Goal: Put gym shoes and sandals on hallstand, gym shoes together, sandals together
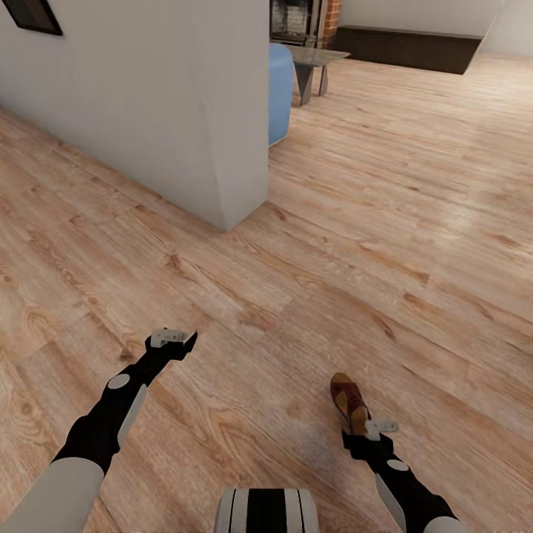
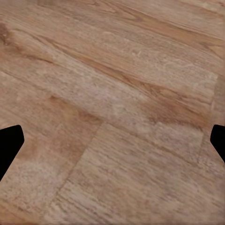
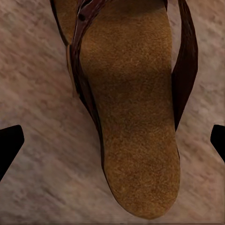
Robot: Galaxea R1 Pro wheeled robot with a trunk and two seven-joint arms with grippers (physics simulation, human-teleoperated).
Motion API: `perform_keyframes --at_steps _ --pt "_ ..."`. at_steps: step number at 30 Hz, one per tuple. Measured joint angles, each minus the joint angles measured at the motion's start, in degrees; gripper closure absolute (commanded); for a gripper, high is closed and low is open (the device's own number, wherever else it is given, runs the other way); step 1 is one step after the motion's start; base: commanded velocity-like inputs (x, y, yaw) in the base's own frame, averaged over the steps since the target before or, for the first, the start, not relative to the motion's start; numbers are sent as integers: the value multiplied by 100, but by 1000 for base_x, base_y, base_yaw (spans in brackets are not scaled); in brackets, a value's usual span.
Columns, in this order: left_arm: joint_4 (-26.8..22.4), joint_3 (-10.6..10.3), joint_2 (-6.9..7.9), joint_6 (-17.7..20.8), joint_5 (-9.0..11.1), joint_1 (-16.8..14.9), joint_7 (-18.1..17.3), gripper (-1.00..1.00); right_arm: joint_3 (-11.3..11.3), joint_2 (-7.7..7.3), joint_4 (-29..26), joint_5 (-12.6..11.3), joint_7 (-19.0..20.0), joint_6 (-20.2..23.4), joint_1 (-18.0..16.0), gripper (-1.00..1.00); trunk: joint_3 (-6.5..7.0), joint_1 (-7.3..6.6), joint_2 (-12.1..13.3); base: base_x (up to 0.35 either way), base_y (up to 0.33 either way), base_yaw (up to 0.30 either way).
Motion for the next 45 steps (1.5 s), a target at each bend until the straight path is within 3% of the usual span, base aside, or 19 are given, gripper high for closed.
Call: perform_keyframes --at_steps 4,42,45 --pt "3 0 0 4 -3 -1 3 -100 -4 -1 3 5 -7 -2 -1 -100 -96 10 -5 0 0 -17" --pt "75 0 -9 4 -5 -3 5 -100 -6 -13 -53 16 -4 -29 -3 -100 -100 10 -6 0 0 -1" --pt "75 0 -6 4 -5 -3 5 -100 -9 -15 -53 16 2 -29 -3 -100 -165 18 -9 0 0 0"
